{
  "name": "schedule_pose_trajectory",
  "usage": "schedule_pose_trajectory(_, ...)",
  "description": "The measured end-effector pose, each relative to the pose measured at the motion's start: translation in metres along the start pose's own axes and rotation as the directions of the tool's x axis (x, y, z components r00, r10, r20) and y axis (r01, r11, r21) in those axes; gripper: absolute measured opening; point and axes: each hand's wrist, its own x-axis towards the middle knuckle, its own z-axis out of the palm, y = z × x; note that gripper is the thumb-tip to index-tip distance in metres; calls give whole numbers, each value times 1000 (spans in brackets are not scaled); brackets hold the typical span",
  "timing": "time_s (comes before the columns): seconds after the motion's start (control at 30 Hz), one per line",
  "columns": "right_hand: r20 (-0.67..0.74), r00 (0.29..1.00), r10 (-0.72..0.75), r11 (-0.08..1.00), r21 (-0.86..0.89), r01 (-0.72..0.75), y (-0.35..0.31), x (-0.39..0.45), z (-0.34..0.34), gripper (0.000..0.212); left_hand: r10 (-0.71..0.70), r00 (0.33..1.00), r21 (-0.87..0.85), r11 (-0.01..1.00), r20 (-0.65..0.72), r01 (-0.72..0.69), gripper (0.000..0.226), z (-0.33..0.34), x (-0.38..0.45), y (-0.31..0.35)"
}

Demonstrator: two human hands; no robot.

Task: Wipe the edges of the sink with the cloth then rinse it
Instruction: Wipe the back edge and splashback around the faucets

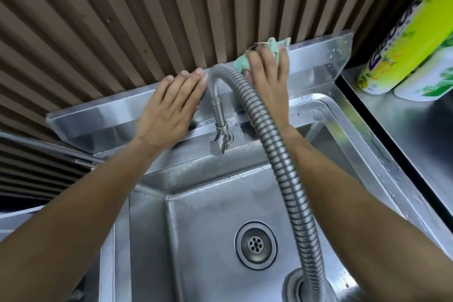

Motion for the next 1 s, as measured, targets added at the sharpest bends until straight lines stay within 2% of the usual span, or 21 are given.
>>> schedule_pose_trajectory(0.07, -7, 987, -163, 979, 121, 162, -18, 0, 1, 39, -25, 1000, 7, 1000, 5, 25, 48, 0, 1, -2)
schedule_pose_trajectory(0.13, -109, 960, -259, 936, 219, 277, -6, 2, -4, 45, -42, 994, 19, 999, 96, 40, 50, -1, -1, -6)
schedule_pose_trajectory(0.23, -153, 979, -134, 962, 219, 166, 14, 3, -9, 34, -107, 988, -26, 993, 113, 111, 59, -5, -3, -8)
schedule_pose_trajectory(0.3, -102, 987, -124, 950, 274, 148, 8, 4, -2, 28, -204, 977, 20, 979, 69, 203, 61, -10, -7, -10)
schedule_pose_trajectory(0.4, 129, 929, -347, 897, 335, 288, -17, 12, 10, 39, -195, 976, 83, 979, 93, 188, 62, -14, -13, -14)
schedule_pose_trajectory(0.47, 119, 904, -411, 890, 268, 370, -18, 18, 9, 41, -169, 979, 82, 984, 113, 161, 62, -15, -11, -15)
schedule_pose_trajectory(0.5, 49, 915, -401, 898, 222, 381, -13, 16, 8, 38, -168, 979, 81, 984, 115, 160, 62, -16, -9, -14)
schedule_pose_trajectory(0.53, -38, 944, -326, 925, 191, 328, -3, 11, 4, 33, -173, 977, 74, 983, 122, 165, 62, -17, -8, -14)
schedule_pose_trajectory(0.6, -204, 979, -22, 987, 153, 54, 28, 4, -9, 28, -173, 976, 70, 984, 135, 164, 63, -20, -8, -14)
schedule_pose_trajectory(0.67, -295, 901, 319, 938, 236, -254, 55, 7, -26, 28, -87, 988, 97, 992, 128, 75, 64, -22, 1, -18)
schedule_pose_trajectory(0.7, -300, 855, 424, 895, 284, -344, 57, 11, -29, 29, -10, 992, 118, 993, 122, -4, 63, -22, 10, -21)
schedule_pose_trajectory(0.73, -288, 839, 461, 875, 306, -376, 49, 14, -29, 30, 76, 990, 132, 987, 116, -91, 61, -19, 24, -23)
schedule_pose_trajectory(0.77, -269, 858, 438, 883, 306, -355, 33, 13, -25, 31, 154, 981, 130, 977, 115, -169, 58, -14, 40, -24)
schedule_pose_trajectory(0.83, -191, 944, 271, 934, 291, -209, 2, -1, -12, 38, 288, 948, 52, 953, 137, -298, 58, -1, 75, -25)
schedule_pose_trajectory(0.87, -156, 968, 198, 951, 270, -151, -1, -8, -8, 42, 350, 926, 5, 935, 144, -354, 59, 4, 90, -24)
schedule_pose_trajectory(0.9, -153, 970, 188, 957, 253, -146, 6, -9, -6, 45, 398, 906, -18, 916, 141, -400, 60, 7, 101, -23)
schedule_pose_trajectory(0.93, -175, 951, 255, 944, 259, -205, 16, -5, -6, 47, 432, 891, -15, 901, 137, -434, 60, 11, 109, -23)
schedule_pose_trajectory(1.0, -232, 837, 495, 848, 340, -407, 37, 13, -11, 50, 476, 869, -3, 877, 131, -480, 60, 15, 114, -23)
